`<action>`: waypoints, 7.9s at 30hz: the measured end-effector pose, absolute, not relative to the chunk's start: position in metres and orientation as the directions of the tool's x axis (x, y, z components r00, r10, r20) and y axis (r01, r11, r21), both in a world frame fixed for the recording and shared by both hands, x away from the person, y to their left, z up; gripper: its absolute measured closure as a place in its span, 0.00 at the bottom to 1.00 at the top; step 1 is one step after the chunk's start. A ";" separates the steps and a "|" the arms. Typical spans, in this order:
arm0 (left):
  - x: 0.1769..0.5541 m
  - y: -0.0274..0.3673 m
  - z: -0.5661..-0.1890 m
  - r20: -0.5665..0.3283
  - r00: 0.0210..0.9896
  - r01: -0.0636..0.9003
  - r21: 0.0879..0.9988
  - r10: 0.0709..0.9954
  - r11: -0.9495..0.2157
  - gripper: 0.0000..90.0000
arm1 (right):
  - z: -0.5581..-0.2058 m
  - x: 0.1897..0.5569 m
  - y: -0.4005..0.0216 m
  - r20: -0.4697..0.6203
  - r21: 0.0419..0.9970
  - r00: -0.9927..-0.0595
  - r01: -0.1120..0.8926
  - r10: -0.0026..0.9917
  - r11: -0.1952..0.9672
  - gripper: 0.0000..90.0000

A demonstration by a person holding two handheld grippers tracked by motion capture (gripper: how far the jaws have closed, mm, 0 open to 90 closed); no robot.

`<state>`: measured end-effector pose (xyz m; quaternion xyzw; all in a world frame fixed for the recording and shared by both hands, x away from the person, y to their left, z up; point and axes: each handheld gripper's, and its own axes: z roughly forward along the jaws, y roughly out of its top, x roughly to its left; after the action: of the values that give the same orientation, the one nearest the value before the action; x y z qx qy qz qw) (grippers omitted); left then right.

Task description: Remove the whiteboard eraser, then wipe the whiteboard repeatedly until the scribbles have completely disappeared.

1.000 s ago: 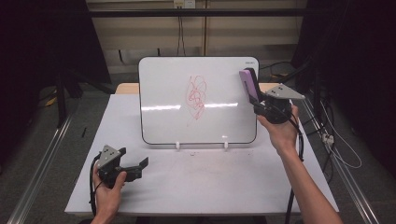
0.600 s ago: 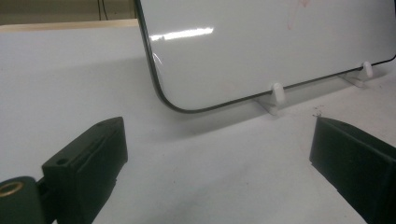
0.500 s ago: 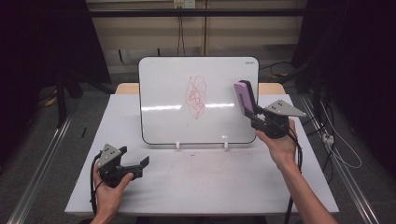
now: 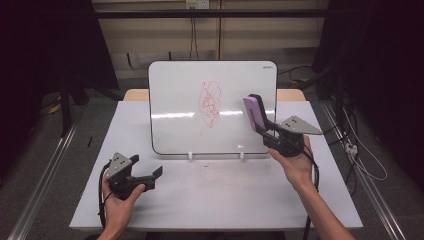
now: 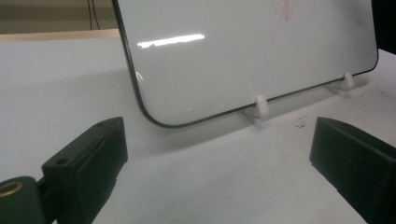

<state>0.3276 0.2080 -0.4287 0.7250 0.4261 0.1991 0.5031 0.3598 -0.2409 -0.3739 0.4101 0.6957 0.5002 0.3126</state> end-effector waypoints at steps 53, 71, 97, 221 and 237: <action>0.349 0.065 -0.392 -0.303 0.732 0.327 0.942 0.611 0.075 0.17 | -0.419 0.329 -0.172 0.122 0.964 -0.661 0.255 0.740 0.070 0.72; 0.350 0.056 -0.408 -0.402 0.681 0.349 0.913 0.612 0.211 0.42 | -0.423 0.325 -0.162 0.130 0.958 -0.674 0.274 0.727 0.083 0.72; 0.359 0.071 -0.397 -0.353 0.692 0.350 0.927 0.629 0.136 0.46 | -0.425 0.324 -0.170 0.168 0.932 -0.682 0.345 0.712 0.111 0.32; 0.471 0.018 -0.335 0.593 0.481 0.073 0.707 0.646 -0.703 0.46 | -0.444 0.291 -0.278 0.104 0.895 -0.417 0.436 0.903 0.098 0.06; 0.500 0.045 -0.308 0.495 0.440 0.150 0.782 0.749 -0.605 0.46 | -0.443 0.291 -0.281 0.119 0.897 -0.412 0.435 0.903 0.081 0.05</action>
<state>0.5003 0.0453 -0.3076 0.7784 0.2888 0.4432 0.3379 0.2908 -0.2808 -0.4434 0.4832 0.6927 0.4756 0.2460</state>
